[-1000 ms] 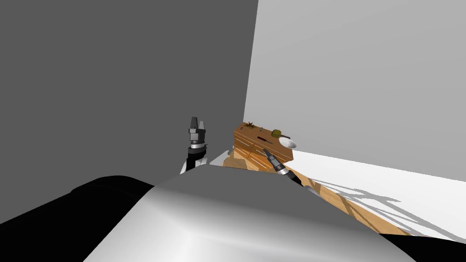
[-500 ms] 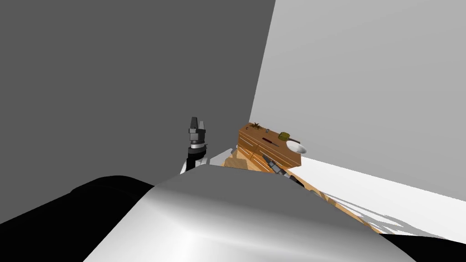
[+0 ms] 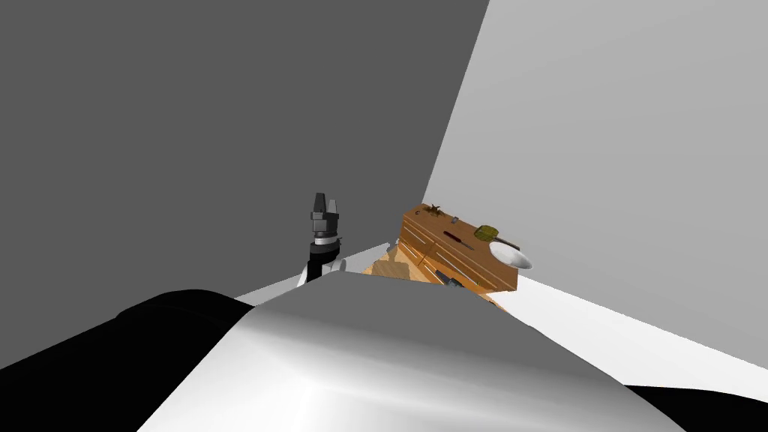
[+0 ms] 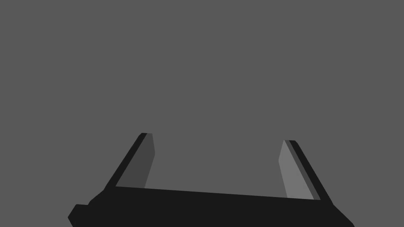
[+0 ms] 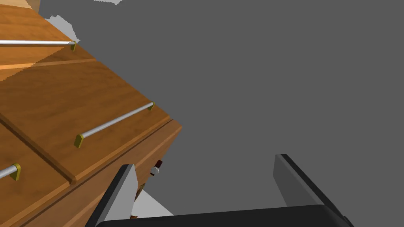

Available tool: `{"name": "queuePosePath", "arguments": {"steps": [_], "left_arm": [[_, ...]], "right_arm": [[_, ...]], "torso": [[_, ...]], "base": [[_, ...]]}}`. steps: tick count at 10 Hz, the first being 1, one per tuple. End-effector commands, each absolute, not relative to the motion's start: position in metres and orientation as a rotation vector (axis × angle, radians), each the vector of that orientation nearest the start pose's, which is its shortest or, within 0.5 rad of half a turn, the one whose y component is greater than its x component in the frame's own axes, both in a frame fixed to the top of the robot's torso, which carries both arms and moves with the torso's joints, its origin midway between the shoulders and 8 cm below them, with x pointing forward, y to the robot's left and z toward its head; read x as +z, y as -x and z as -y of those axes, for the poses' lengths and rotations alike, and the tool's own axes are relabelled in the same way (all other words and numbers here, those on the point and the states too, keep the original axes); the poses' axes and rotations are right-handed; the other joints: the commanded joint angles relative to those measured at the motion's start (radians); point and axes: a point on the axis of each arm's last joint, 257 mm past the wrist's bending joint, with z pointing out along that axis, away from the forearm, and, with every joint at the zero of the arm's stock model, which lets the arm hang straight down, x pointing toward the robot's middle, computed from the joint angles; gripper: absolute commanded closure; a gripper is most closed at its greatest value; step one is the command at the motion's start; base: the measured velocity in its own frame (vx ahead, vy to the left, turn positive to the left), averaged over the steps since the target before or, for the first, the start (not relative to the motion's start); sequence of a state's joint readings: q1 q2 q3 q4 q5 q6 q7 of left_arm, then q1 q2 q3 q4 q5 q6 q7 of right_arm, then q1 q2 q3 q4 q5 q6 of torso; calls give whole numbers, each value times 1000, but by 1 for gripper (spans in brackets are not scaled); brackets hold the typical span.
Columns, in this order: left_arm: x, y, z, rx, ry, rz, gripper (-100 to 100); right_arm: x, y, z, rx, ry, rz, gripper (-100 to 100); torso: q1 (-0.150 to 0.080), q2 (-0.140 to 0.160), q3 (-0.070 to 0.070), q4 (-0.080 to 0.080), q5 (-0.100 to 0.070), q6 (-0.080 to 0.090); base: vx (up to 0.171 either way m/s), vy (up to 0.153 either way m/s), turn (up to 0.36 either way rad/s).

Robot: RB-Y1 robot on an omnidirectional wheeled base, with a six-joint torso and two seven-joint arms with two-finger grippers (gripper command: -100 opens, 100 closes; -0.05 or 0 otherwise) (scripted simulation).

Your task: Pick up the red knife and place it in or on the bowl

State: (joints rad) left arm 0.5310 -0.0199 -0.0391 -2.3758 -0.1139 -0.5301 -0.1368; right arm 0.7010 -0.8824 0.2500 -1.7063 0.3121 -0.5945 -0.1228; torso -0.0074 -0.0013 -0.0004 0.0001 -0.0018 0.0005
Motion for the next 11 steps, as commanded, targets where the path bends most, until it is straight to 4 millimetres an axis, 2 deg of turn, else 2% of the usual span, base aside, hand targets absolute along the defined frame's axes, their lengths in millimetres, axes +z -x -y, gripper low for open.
{"name": "queuePosePath", "arguments": {"steps": [1,2,3,4,5,6,7,8,9,10,11], "left_arm": [[61,-320,-253,-1147,478,-619,0],[61,-320,-253,-1147,478,-620,0],[61,-320,-253,-1147,478,-620,0],[61,-320,-253,-1147,478,-620,0],[61,-320,-253,-1147,478,-620,0],[61,-320,-253,-1147,478,-620,0],[61,-320,-253,-1147,478,-620,0],[61,-320,-253,-1147,478,-620,0],[61,-320,-253,-1147,478,-620,0],[61,-320,-253,-1147,478,-620,0],[61,-320,-253,-1147,478,-620,0]], "right_arm": [[-358,-225,293,983,-329,-2112,-100],[-378,-205,307,947,-322,-2194,-100],[-378,-204,311,938,-307,-2207,-100],[-396,-183,328,895,-298,-2291,-100],[-395,-182,331,887,-286,-2300,-100],[-411,-161,350,838,-276,-2383,-100],[-410,-160,354,831,-264,-2391,-100],[-422,-140,373,781,-252,-2468,-100],[-422,-139,378,768,-243,-2479,-100],[-433,-118,400,712,-236,-2552,-100],[-431,-118,405,701,-221,-2562,-100]], "torso": [[0,0,0,0,0,0],[0,-1,0,0,0,1],[0,-1,0,0,0,0],[0,-1,-1,0,0,1],[0,-2,-1,0,0,0],[0,-2,-1,0,0,1],[1,-2,-1,0,0,0],[0,-2,-1,0,0,1],[1,-3,-2,-1,0,0],[1,-3,-2,-1,0,2],[1,-3,-2,-1,0,1]], "base": [[-26,-11,206],[-30,-2,322],[-22,-5,234],[-21,2,373],[-14,-3,239],[-10,5,364],[-7,-2,170],[-6,9,352],[-1,1,186],[5,6,253],[7,-1,138]]}}
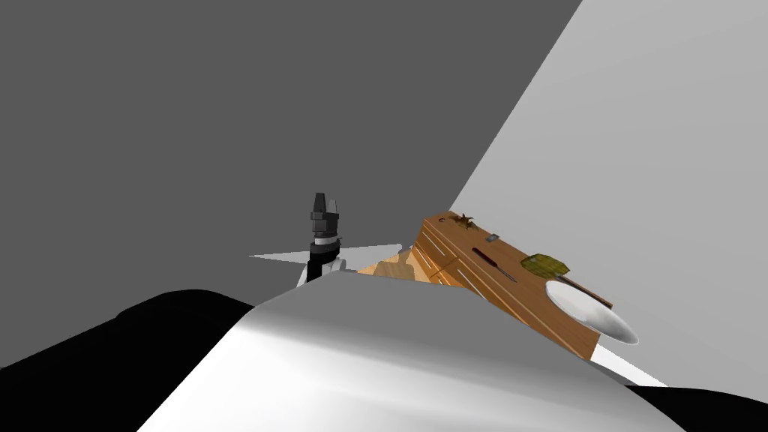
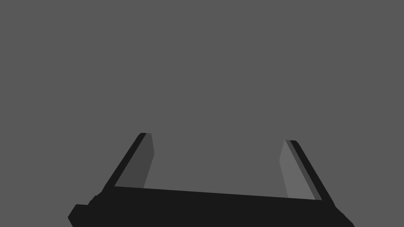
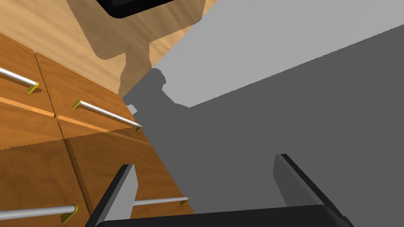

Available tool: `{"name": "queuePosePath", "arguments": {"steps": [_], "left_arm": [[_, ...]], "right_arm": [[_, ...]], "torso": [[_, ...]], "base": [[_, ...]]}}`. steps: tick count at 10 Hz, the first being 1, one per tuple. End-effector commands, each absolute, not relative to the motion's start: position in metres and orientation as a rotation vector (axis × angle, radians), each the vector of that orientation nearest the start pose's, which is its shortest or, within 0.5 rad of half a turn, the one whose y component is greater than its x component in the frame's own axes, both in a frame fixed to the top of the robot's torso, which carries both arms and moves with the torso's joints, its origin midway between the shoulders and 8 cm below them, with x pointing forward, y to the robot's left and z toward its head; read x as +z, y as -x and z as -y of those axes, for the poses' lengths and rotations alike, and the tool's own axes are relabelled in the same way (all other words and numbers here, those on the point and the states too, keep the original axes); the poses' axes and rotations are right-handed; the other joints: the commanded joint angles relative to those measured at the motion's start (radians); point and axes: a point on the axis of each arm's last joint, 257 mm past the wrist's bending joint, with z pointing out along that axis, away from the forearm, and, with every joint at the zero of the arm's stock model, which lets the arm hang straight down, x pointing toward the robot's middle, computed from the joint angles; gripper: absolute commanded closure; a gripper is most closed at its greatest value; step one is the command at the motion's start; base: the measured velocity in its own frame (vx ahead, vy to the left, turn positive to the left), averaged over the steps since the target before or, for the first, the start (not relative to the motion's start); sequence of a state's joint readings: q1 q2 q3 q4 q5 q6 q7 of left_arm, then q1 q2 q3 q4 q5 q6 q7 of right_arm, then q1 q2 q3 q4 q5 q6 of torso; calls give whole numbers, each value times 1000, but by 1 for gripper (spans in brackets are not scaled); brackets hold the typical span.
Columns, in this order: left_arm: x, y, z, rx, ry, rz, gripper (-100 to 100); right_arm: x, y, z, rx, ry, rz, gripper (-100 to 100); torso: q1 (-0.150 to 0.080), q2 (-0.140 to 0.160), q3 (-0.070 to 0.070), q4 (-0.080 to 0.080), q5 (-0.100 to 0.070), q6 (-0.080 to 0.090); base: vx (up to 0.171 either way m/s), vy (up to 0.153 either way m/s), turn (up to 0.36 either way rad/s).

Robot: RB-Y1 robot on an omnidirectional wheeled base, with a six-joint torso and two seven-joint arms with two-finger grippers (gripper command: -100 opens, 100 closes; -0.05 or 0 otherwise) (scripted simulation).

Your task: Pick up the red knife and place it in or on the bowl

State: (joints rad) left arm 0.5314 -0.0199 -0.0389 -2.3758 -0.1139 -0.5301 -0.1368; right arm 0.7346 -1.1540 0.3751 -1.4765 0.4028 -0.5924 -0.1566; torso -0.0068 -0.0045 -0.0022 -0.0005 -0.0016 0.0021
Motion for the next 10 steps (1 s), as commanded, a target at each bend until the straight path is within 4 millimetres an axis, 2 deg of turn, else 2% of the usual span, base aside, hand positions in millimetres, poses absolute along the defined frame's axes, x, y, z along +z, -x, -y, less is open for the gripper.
{"name": "queuePosePath", "arguments": {"steps": [1,2,3,4,5,6,7,10], "left_arm": [[61,-320,-253,-1147,478,-620,0],[61,-320,-253,-1147,478,-620,0],[61,-320,-253,-1147,478,-620,0],[61,-320,-253,-1147,478,-620,0],[61,-320,-253,-1147,478,-620,0],[61,-320,-253,-1147,478,-620,0],[61,-320,-253,-1147,478,-620,0],[61,-320,-253,-1147,478,-620,0]], "right_arm": [[-439,-99,426,643,-219,-2628,-100],[-437,-99,432,629,-201,-2639,-100],[-440,-81,458,559,-186,-2707,-100],[-442,-67,475,513,-170,-2757,-100],[-440,-65,488,478,-160,-2774,-100],[-439,-51,513,406,-148,-2827,-100],[-437,-51,515,400,-141,-2830,-100],[-424,-18,587,181,-100,-2958,-100]], "torso": [[0,0,0,0,0,0],[0,-1,0,0,0,-1],[0,-1,0,0,0,0],[0,-2,-1,0,0,-1],[-1,-3,-2,-1,0,-1],[-1,-3,-2,-1,0,0],[-1,-3,-2,-1,0,-1],[-4,-5,-3,-1,-1,-1]], "base": [[11,3,293],[14,-4,191],[26,3,317],[51,-5,410],[44,-21,125],[38,-17,182],[28,-20,123],[73,-57,295]]}}
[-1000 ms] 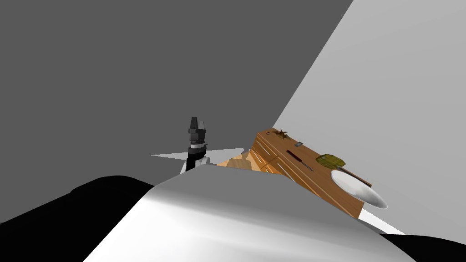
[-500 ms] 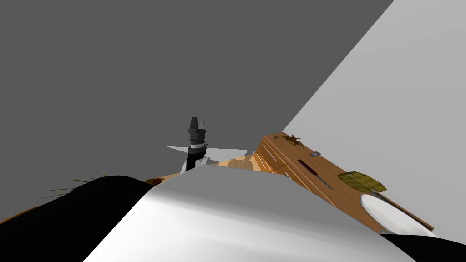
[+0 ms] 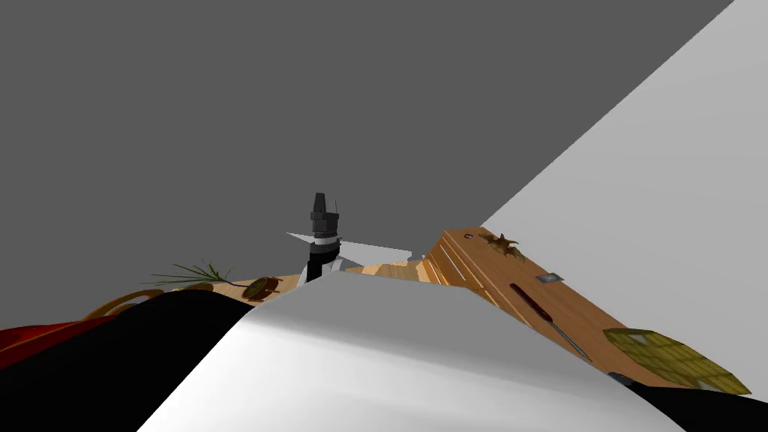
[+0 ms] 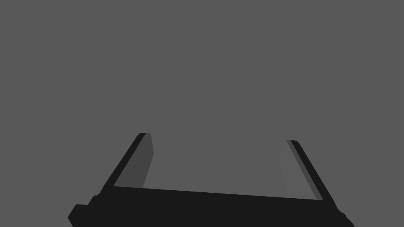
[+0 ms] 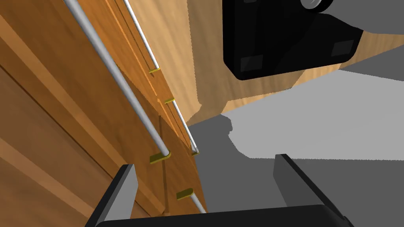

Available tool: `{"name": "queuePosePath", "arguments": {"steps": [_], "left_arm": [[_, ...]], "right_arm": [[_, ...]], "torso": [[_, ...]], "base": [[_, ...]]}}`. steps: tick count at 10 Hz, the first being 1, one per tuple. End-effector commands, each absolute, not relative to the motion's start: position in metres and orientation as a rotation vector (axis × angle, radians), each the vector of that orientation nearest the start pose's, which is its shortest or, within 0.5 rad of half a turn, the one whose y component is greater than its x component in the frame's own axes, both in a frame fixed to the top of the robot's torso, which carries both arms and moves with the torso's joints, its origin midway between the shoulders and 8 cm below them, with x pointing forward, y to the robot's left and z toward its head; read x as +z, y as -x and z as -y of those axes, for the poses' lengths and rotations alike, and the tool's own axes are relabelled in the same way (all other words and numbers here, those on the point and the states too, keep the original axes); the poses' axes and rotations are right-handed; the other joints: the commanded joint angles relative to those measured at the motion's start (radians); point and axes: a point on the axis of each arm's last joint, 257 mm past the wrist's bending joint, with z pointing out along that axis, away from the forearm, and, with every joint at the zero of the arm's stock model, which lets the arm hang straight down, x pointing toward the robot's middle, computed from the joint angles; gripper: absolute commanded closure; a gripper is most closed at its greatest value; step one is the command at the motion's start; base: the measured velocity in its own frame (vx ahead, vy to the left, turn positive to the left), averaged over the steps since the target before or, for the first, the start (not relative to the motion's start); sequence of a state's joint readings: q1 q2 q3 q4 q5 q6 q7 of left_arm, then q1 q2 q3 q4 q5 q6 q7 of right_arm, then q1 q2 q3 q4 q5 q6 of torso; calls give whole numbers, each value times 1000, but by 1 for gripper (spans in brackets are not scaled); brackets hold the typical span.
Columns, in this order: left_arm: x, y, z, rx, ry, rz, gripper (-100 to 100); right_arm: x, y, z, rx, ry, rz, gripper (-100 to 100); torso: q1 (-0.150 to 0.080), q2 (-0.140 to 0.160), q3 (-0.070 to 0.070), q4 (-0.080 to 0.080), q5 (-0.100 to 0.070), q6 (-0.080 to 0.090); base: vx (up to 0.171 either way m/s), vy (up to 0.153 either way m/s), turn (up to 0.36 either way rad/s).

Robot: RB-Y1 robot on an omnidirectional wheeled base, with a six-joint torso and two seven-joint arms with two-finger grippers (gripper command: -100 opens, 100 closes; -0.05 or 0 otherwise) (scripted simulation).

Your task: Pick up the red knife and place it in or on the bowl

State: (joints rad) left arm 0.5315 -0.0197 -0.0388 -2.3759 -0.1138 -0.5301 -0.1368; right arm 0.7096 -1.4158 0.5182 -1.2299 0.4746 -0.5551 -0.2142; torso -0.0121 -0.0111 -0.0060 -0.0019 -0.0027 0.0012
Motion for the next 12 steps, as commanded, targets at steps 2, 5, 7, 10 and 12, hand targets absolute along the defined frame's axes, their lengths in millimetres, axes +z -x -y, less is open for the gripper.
{"name": "queuePosePath", "arguments": {"steps": [2,5,7,10,12], "left_arm": [[61,-320,-254,-1147,478,-620,0],[61,-320,-254,-1147,478,-620,0],[61,-320,-254,-1147,478,-620,0],[61,-320,-254,-1147,478,-620,0],[61,-320,-254,-1147,479,-620,0]], "right_arm": [[-418,-9,607,117,-90,-2989,-100],[-409,19,648,-35,-90,-3063,-100],[-419,35,644,-33,-115,-3087,-100],[-421,37,642,-25,-119,-3089,0],[-426,39,640,-27,-54,-3086,-100]], "torso": [[-1,-1,-1,0,0,1],[-8,-2,-1,0,-2,0],[-7,-1,-1,0,-2,1],[2,2,1,0,-1,2],[6,2,1,1,1,3]], "base": [[91,-99,141],[104,-197,233],[98,-197,157],[40,-80,47],[86,-20,-187]]}}
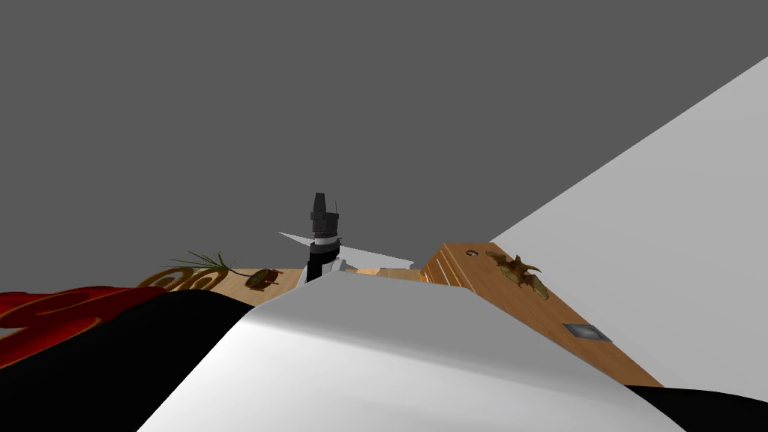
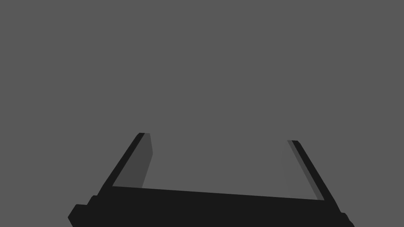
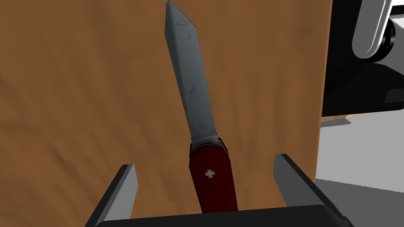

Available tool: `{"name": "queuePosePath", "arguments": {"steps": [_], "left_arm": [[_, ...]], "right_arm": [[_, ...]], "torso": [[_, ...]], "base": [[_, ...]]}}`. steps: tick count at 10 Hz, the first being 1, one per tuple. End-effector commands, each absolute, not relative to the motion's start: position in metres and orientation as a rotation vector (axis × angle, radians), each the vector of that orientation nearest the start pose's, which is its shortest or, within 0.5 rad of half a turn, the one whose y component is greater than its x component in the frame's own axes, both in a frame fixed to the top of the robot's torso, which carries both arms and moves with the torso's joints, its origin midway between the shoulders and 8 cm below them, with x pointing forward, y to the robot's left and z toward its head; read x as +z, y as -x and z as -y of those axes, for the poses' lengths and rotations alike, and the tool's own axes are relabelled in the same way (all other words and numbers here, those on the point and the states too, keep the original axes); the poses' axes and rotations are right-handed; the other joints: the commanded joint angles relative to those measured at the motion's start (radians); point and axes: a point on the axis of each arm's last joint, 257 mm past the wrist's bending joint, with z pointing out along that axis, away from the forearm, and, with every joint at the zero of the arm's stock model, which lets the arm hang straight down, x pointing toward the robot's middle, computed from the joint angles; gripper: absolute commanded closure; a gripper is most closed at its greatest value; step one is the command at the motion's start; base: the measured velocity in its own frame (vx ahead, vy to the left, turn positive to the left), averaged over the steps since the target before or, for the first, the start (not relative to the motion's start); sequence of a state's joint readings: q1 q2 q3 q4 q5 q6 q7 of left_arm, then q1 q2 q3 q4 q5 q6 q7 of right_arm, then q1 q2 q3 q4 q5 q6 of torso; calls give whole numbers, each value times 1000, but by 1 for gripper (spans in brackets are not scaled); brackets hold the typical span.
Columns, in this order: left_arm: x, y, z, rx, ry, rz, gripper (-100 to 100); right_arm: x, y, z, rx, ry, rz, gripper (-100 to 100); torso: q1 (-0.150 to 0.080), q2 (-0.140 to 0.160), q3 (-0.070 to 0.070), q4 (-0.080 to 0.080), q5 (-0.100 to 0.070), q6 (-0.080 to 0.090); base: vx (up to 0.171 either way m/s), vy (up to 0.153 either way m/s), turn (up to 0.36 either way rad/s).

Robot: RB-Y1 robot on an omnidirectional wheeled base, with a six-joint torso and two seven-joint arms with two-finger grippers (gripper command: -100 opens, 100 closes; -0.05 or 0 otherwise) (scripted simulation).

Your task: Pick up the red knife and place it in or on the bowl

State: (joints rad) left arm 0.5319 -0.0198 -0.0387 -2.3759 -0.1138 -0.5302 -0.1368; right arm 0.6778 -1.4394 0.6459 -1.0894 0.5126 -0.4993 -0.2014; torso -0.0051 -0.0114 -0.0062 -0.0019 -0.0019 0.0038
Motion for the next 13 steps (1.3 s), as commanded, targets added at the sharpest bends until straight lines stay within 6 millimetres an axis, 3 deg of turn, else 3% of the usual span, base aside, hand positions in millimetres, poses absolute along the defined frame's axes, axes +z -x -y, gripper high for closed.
{"name": "queuePosePath", "arguments": {"steps": [1,7,8,12,13], "left_arm": [[61,-320,-254,-1147,479,-620,0],[61,-320,-254,-1147,479,-620,0],[61,-320,-253,-1147,478,-620,0],[61,-320,-253,-1147,478,-620,0],[61,-320,-253,-1147,478,-620,0]], "right_arm": [[-428,40,640,-27,-33,-3084,-100],[-439,43,637,-30,78,-3076,-100],[-439,44,637,-30,83,-3076,100],[-439,43,636,-29,85,-3076,100],[-439,43,636,-29,84,-3076,0]], "torso": [[0,0,0,0,0,0],[0,0,0,0,0,-1],[1,2,1,0,0,-1],[-1,6,3,1,0,-1],[-1,6,3,1,0,-1]], "base": [[112,0,-158],[105,-9,-136],[7,1,6],[0,0,0],[0,0,0]]}}
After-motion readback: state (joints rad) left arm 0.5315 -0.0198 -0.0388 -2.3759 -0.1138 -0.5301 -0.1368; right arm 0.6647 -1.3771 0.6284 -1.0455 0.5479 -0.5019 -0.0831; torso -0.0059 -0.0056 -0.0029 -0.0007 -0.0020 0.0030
